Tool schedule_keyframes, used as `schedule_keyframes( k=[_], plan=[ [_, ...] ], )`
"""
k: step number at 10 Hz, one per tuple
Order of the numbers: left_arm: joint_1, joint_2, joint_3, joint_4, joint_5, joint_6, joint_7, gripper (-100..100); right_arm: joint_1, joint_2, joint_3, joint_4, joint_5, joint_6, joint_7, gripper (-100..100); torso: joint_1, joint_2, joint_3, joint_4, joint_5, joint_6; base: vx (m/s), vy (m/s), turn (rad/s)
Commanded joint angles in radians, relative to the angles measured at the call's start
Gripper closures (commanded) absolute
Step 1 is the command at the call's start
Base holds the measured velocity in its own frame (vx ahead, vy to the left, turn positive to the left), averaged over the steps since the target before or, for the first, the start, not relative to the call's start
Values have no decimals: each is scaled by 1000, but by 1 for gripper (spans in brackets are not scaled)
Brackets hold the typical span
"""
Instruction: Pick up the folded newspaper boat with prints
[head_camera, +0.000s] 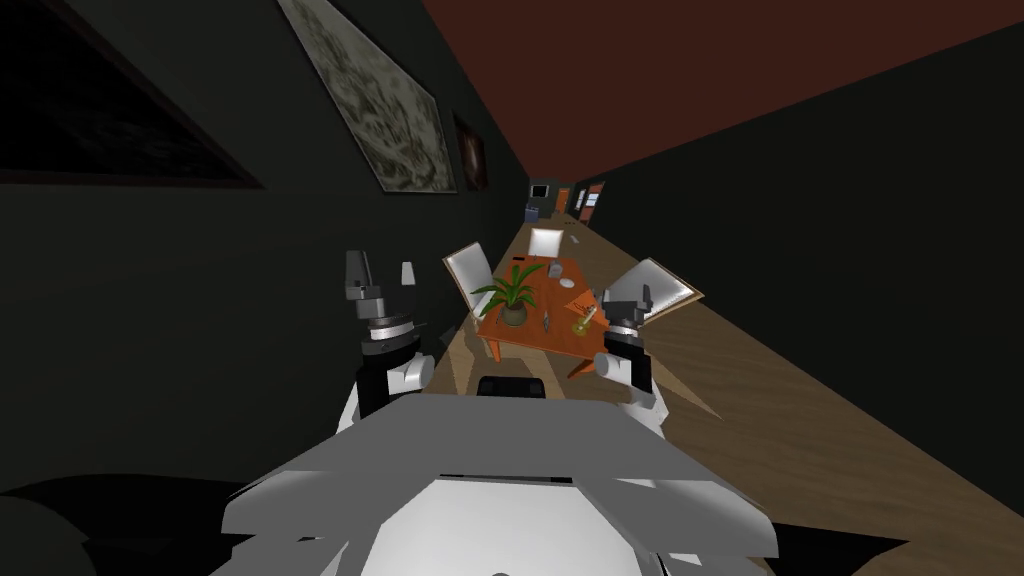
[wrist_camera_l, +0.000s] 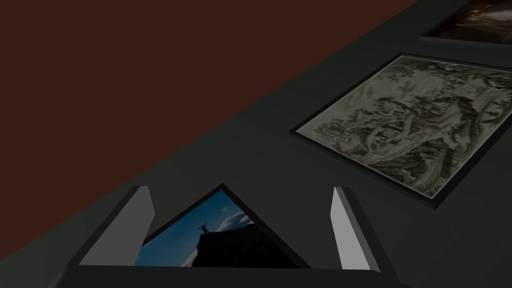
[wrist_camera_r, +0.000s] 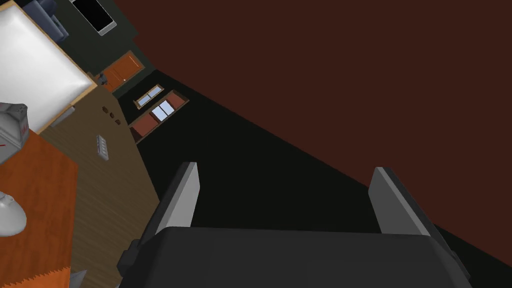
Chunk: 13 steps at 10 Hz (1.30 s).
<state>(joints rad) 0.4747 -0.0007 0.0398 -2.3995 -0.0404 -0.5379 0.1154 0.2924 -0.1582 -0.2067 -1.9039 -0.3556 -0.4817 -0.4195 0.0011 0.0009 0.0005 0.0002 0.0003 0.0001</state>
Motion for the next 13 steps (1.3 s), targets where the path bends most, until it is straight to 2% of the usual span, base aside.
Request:
schedule_keyframes(
  k=[1,4,5,7,8,10,11,12,13],
  plan=[
    [0,0,0,0,0,0,0,0,-24,-1,-9,36,-14,2,-23,-100,0,0,0,0,0,0,-9,15,74],
    [0,0,0,0,0,0,0,0,-90,0,-62,132,-111,36,-122,-100,1,0,0,0,0,0,-15,29,191],
    [0,0,0,0,0,0,0,0,-90,0,-62,144,-112,36,-135,-100,1,0,0,0,0,0,-9,15,83],
    [0,0,0,0,0,0,0,0,-129,0,-88,219,-178,58,-199,-100,-1,0,0,0,0,0,-9,14,165],
    [0,0,0,0,0,0,0,0,-129,0,-88,220,-178,58,-206,-100,0,0,0,0,0,0,-7,5,89],
    [0,0,0,0,0,0,0,0,-164,1,-105,295,-246,78,-272,-100,-1,0,0,0,0,0,-11,3,189],
    [0,0,0,0,0,0,0,0,-164,1,-105,299,-246,78,-272,-100,-1,0,0,0,0,0,-9,-5,94],
    [0,0,0,0,0,0,0,0,-181,0,-110,340,-280,87,-303,-100,-2,0,0,0,0,1,-9,-4,195],
    [0,0,0,0,0,0,0,0,-181,0,-110,340,-280,87,-303,-100,-2,0,0,0,0,0,-6,-9,69]
  ],
)
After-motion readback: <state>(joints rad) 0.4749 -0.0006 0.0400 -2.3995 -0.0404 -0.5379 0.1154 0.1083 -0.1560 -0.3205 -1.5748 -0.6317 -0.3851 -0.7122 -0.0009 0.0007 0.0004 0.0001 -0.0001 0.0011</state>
